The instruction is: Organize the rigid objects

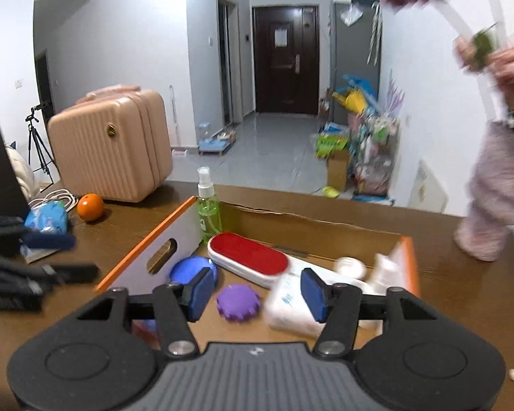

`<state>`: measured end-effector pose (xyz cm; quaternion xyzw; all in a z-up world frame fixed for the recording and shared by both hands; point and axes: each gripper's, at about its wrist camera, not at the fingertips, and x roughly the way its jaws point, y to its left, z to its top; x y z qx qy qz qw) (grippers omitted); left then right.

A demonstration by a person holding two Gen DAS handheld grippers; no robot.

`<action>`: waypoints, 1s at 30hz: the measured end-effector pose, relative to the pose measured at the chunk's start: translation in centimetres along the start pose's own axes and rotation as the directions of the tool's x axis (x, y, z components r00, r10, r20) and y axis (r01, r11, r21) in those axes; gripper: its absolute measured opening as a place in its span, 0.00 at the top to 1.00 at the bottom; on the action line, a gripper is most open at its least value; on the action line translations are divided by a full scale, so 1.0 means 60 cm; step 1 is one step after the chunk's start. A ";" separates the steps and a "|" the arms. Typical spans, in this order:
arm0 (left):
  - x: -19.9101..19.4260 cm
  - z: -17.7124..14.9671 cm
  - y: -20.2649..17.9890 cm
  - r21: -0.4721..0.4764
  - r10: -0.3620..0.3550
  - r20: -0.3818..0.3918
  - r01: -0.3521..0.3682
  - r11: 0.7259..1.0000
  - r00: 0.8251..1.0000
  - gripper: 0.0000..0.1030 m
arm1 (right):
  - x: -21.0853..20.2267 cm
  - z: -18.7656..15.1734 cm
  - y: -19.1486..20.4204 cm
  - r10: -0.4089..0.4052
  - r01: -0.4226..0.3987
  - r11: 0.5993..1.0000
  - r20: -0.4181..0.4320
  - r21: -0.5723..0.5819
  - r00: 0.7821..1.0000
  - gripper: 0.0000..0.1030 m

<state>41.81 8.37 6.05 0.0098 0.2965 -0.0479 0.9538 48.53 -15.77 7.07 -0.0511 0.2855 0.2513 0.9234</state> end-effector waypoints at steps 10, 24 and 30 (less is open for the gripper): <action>-0.229 -0.173 -0.078 -0.066 -0.010 0.108 0.018 0.998 0.994 0.23 | -0.239 -0.215 0.057 -0.104 0.101 0.994 0.111 0.026 0.988 0.32; -0.313 -0.303 -0.173 -0.059 -0.022 0.053 0.026 0.998 0.998 0.13 | -0.302 -0.370 0.109 -0.090 0.088 0.995 0.025 0.045 0.996 0.29; -0.273 -0.291 -0.176 -0.058 -0.022 0.027 0.023 0.998 0.999 0.13 | -0.266 -0.363 0.079 -0.103 0.101 0.992 0.018 0.078 0.995 0.31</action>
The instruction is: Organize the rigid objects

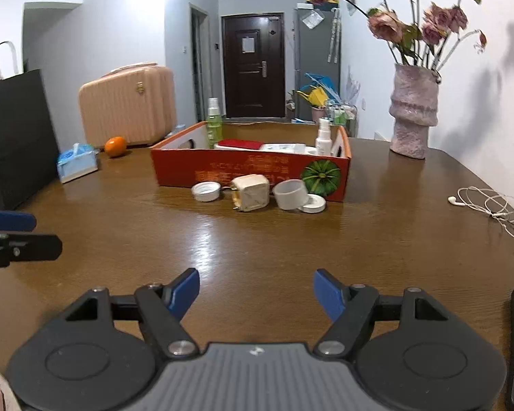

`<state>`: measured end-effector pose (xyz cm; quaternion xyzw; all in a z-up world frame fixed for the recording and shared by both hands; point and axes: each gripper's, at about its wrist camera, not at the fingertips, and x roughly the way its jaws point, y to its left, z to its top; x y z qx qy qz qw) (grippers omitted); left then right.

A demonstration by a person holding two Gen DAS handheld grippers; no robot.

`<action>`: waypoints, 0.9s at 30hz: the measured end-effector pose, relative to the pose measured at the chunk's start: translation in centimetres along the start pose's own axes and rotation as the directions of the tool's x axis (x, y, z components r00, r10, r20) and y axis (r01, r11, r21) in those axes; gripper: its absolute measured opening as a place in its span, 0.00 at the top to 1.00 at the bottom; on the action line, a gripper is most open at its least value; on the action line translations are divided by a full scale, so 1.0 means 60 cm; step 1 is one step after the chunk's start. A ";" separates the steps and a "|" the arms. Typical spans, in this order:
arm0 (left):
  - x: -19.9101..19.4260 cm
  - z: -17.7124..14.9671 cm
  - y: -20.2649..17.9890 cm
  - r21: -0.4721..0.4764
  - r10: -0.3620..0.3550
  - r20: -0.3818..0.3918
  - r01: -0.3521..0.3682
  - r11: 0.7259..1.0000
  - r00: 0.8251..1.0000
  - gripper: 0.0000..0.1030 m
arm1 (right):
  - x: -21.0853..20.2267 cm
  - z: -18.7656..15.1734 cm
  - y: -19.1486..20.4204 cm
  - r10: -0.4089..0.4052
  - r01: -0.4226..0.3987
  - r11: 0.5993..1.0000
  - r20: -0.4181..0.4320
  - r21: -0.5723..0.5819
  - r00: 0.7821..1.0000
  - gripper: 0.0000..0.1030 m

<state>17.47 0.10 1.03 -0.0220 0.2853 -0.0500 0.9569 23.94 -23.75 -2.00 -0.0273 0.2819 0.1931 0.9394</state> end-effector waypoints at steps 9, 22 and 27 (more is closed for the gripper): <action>0.198 0.100 0.014 0.035 -0.042 -0.061 0.044 0.998 0.997 0.15 | 0.127 0.095 -0.071 -0.027 0.026 0.998 0.024 0.055 0.999 0.42; 0.420 0.126 0.026 0.048 0.002 -0.092 0.002 0.999 0.996 0.61 | 0.313 0.138 -0.098 0.000 0.003 0.996 -0.032 0.084 0.999 0.92; 0.415 0.123 0.030 0.031 0.004 -0.078 -0.002 1.000 0.997 0.61 | 0.305 0.139 -0.098 -0.001 0.001 0.996 -0.003 0.085 1.000 0.95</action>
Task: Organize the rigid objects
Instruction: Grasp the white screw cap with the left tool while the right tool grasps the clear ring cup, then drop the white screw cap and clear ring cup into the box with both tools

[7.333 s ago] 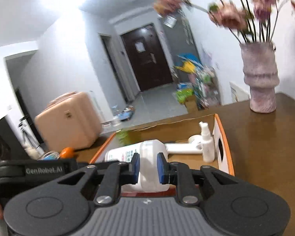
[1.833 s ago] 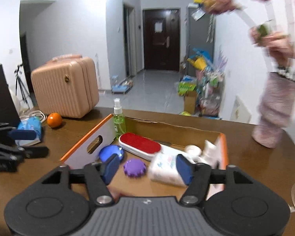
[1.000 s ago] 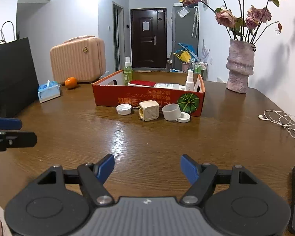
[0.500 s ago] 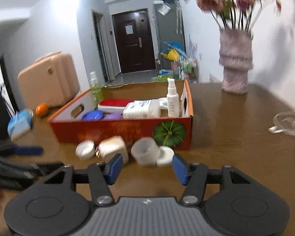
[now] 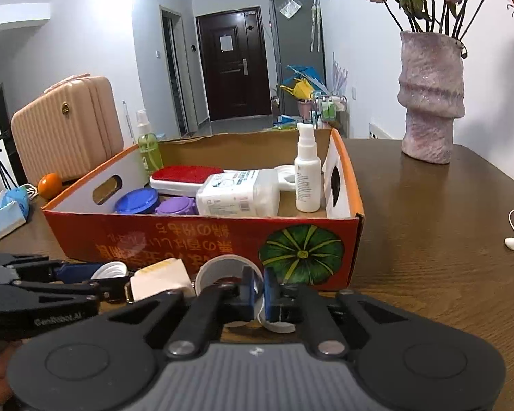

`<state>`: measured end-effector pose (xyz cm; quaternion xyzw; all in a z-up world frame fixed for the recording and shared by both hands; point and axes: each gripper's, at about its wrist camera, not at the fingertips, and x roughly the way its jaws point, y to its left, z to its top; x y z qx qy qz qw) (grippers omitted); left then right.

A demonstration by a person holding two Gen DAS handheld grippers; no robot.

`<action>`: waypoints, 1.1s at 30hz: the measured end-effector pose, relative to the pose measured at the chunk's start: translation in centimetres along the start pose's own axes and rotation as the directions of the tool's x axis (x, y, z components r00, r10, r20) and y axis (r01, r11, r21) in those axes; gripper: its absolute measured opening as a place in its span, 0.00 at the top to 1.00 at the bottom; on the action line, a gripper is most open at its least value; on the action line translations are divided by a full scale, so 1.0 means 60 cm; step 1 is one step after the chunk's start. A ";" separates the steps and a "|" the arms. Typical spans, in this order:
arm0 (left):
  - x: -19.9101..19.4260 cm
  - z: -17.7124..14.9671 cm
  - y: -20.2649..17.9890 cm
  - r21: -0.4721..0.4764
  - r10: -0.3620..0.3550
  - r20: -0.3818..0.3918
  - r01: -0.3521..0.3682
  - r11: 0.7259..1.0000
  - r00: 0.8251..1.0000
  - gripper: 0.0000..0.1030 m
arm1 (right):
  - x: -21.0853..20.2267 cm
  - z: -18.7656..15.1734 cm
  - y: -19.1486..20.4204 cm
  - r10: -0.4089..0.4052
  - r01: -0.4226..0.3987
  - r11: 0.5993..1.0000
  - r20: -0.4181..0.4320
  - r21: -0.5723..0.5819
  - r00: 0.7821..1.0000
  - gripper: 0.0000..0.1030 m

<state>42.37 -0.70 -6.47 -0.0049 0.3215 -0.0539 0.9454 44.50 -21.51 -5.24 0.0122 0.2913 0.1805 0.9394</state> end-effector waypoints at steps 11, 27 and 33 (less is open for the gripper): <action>-0.169 -0.057 -0.008 -0.101 0.023 0.064 -0.016 0.995 0.998 0.61 | -0.109 -0.050 0.026 -0.009 0.007 0.998 0.033 0.064 0.999 0.95; -0.328 -0.103 -0.025 -0.062 -0.036 0.161 0.046 0.997 0.986 0.61 | -0.256 -0.097 0.086 0.010 -0.011 1.000 0.042 0.010 0.999 0.95; -0.252 0.047 0.015 0.036 -0.016 0.211 0.009 0.999 0.977 0.61 | -0.199 0.059 0.044 -0.030 0.042 0.993 0.108 -0.111 0.994 0.95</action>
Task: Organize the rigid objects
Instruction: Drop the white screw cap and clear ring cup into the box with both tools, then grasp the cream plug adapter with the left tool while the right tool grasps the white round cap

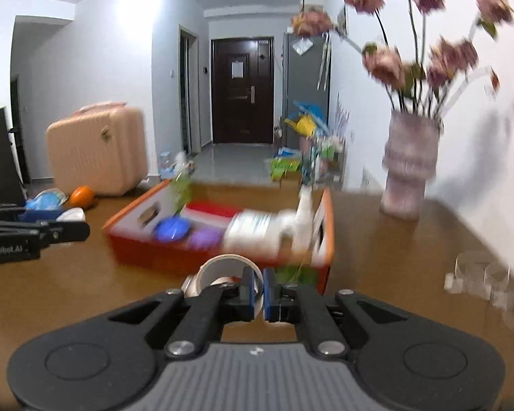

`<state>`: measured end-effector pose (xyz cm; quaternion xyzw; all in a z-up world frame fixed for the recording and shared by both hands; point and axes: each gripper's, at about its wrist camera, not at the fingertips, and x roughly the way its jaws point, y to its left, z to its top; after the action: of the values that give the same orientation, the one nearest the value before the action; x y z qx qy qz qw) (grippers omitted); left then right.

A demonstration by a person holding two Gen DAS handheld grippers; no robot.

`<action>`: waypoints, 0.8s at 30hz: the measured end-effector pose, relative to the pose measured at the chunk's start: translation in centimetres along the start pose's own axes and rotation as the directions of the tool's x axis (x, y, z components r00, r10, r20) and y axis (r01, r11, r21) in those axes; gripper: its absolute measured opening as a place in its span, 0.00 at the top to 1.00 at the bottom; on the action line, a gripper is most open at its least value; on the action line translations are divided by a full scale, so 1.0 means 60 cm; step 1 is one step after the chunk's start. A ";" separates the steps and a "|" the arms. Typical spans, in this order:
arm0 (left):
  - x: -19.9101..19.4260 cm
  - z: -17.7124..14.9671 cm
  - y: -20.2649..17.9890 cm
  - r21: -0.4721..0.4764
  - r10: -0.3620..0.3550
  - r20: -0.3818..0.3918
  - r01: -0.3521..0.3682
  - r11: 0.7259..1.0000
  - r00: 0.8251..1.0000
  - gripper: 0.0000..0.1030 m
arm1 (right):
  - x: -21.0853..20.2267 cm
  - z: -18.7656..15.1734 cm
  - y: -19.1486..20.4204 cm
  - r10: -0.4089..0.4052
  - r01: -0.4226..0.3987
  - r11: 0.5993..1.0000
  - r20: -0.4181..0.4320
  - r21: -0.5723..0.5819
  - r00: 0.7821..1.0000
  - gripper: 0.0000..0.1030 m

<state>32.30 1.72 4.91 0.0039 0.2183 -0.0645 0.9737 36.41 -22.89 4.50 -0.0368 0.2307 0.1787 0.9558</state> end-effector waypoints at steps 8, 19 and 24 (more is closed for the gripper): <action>0.253 0.064 0.054 -0.033 0.001 -0.219 -0.009 0.999 0.976 0.61 | 0.242 0.098 -0.063 -0.026 0.008 0.996 -0.196 -0.094 0.980 0.95; 0.340 0.024 0.075 -0.024 -0.075 -0.316 0.070 0.997 0.946 0.42 | 0.330 0.050 -0.052 -0.060 -0.005 0.979 -0.312 -0.202 0.948 0.86; 0.301 0.040 0.084 -0.051 -0.061 -0.258 0.050 0.997 0.964 0.39 | 0.268 0.086 -0.052 -0.043 0.003 0.981 -0.206 -0.192 0.978 0.86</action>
<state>50.14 4.39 -0.72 -0.0154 0.3451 -0.0860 0.9345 53.08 -19.78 1.76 -0.1496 0.3114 0.1841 0.9202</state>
